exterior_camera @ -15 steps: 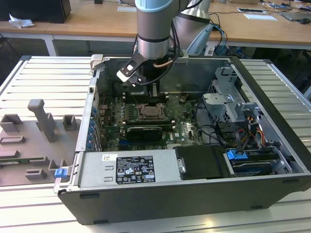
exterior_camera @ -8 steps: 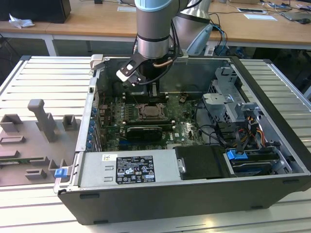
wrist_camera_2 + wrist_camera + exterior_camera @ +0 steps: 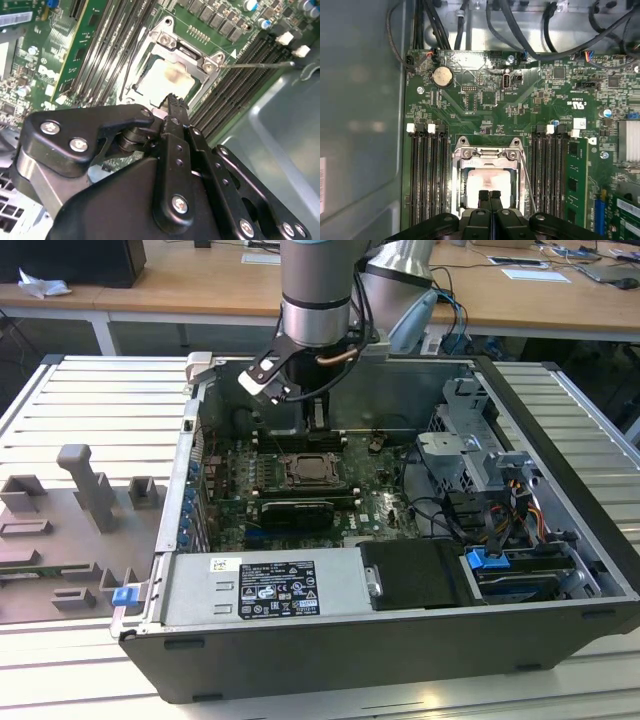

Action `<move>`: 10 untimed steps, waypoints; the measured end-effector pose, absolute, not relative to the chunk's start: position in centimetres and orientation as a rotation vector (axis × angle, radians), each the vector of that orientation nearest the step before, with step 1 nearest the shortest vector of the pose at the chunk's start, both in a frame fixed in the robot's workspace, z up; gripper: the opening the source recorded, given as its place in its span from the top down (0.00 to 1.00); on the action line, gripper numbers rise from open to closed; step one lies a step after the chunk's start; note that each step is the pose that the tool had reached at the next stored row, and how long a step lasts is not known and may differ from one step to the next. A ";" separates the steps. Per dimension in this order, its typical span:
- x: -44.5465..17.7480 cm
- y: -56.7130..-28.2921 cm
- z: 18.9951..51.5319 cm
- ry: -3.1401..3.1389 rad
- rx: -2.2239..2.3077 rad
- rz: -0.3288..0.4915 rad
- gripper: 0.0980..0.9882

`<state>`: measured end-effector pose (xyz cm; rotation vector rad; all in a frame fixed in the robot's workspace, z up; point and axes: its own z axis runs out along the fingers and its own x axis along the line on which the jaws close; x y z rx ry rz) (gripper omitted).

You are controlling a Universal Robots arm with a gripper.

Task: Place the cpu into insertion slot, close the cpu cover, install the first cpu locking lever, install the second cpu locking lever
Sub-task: 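Install the first cpu locking lever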

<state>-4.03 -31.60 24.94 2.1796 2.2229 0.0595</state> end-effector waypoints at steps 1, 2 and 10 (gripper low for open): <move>-4.0 -31.6 25.4 2.222 2.179 0.058 0.99; -4.0 -31.6 25.8 2.222 2.179 0.058 0.99; -4.0 -31.6 26.9 2.311 2.084 0.057 0.99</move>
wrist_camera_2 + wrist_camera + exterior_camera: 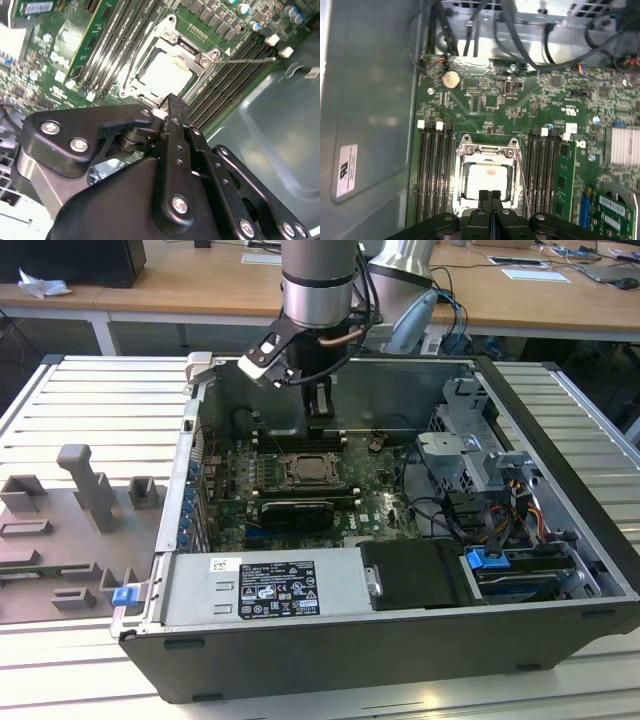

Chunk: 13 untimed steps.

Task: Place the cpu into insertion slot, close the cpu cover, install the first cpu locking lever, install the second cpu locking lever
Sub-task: 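Install the first cpu locking lever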

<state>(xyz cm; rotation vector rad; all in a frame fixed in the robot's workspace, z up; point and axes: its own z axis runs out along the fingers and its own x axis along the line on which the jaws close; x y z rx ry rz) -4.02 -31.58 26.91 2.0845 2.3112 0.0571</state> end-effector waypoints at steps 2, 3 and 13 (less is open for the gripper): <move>-4.0 -31.6 26.9 2.375 2.014 0.057 0.99; -4.0 -31.6 26.9 2.383 2.005 0.056 0.99; -4.0 -31.6 26.8 2.551 1.794 0.059 0.99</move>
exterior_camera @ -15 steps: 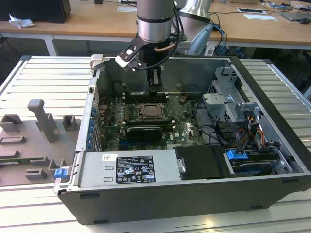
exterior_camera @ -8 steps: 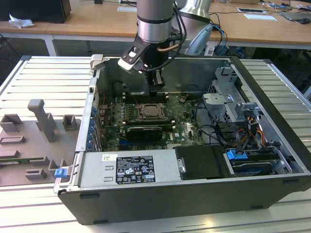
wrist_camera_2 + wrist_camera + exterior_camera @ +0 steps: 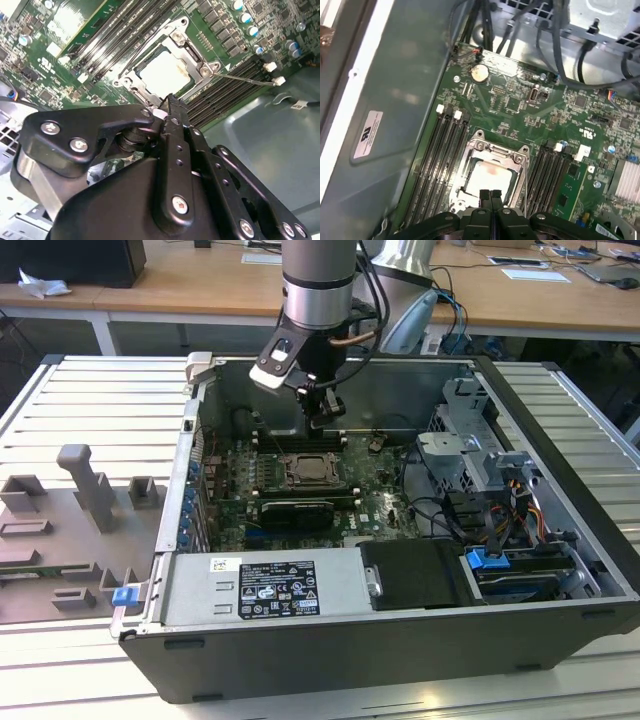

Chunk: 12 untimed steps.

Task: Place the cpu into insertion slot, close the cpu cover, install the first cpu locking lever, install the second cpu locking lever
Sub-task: 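Install the first cpu locking lever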

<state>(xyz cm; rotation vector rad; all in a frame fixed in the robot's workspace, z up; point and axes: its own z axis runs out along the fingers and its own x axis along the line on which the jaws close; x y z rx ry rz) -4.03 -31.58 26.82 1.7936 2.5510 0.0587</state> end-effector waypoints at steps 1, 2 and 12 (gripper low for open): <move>-4.0 -31.6 26.8 2.560 1.781 0.059 0.99; -4.0 -31.6 26.8 2.569 1.769 0.059 0.99; -4.0 -31.6 26.8 2.685 1.592 0.061 0.99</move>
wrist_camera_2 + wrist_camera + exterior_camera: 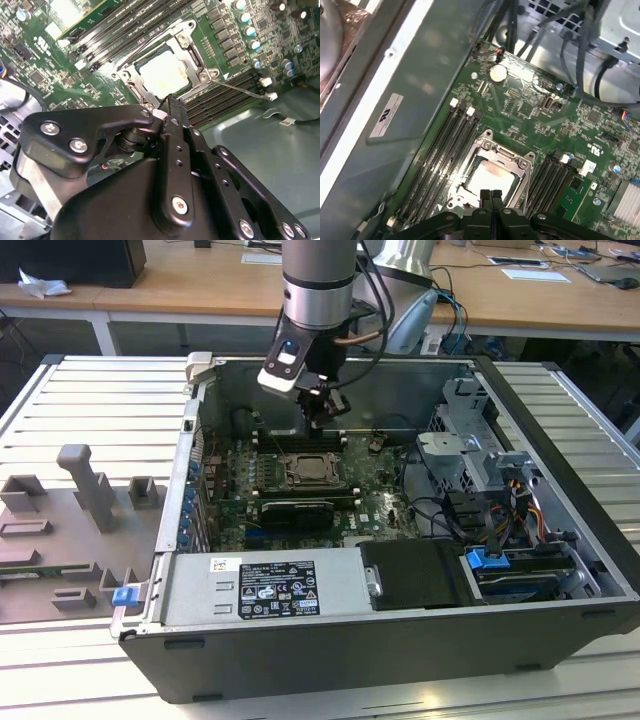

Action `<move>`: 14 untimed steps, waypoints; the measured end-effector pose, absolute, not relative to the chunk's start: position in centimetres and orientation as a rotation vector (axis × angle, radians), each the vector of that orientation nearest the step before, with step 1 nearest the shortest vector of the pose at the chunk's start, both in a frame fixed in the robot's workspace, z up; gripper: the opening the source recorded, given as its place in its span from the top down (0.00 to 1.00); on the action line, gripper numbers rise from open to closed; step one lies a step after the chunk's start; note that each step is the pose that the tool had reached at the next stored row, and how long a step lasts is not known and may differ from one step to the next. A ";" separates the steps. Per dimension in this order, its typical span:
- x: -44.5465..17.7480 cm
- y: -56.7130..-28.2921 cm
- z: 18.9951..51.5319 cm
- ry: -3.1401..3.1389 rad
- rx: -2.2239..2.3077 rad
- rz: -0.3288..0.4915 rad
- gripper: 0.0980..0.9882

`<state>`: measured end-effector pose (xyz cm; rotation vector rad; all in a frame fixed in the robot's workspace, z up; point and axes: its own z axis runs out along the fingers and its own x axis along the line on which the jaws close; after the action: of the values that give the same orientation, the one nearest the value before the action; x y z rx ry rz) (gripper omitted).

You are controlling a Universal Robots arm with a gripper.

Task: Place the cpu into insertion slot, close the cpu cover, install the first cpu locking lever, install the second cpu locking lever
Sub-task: 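Install the first cpu locking lever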

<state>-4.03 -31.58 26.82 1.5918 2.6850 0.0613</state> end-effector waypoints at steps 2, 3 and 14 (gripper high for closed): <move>-4.0 -31.6 26.8 2.707 1.555 0.062 0.99; -4.0 -31.6 26.8 2.724 1.526 0.062 0.99; -4.0 -31.6 26.8 2.883 1.209 0.063 0.99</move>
<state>-4.03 -31.58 26.81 1.2085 2.8830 0.0627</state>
